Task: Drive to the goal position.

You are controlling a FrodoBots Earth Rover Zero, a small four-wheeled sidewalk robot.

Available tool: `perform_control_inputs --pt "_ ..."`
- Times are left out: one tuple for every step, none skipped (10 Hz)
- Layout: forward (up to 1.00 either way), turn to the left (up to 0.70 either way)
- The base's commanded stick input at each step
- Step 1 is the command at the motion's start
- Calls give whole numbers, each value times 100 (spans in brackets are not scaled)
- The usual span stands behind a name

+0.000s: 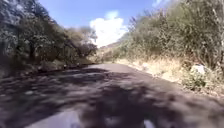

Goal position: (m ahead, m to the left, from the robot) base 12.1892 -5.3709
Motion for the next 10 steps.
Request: perform_control_inputs --pt "50 -50" --pt "50 -50" --pt "50 -23" --pt "50 -2" --pt "50 0" --pt "50 0" --pt "50 0" --pt "50 0" --pt "50 0" --pt "50 0"
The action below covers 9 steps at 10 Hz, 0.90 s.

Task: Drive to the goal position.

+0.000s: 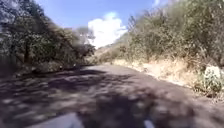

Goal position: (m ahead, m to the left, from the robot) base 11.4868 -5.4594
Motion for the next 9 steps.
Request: perform_control_inputs --pt "50 0" --pt "50 0" --pt "50 0" --pt "50 0" --pt "50 0" --pt "50 0" --pt "50 0" --pt "50 0" --pt "50 0"
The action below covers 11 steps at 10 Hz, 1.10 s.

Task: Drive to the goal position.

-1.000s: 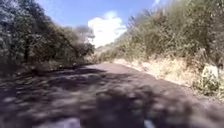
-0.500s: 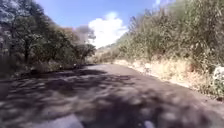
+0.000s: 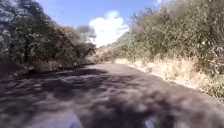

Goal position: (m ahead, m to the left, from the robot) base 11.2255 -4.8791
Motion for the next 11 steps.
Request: perform_control_inputs --pt "50 0" --pt "50 0" --pt "50 0" --pt "50 0" --pt "50 0" --pt "50 0" --pt "50 -23" --pt "50 -50" --pt "50 -50" --pt "50 -50" --pt "50 -50"
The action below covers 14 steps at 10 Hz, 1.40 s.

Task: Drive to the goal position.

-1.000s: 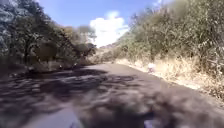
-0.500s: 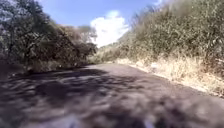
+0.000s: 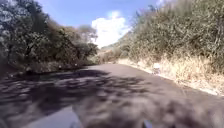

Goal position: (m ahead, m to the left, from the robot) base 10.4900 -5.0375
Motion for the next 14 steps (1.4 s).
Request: perform_control_inputs --pt "50 -50" --pt "50 -50" --pt "50 -2" --pt "50 0" --pt "50 0" --pt "50 0" --pt "50 0" --pt "50 0" --pt "50 0" --pt "50 0" --pt "50 -29" --pt "50 -50" --pt "50 -35" --pt "50 0"
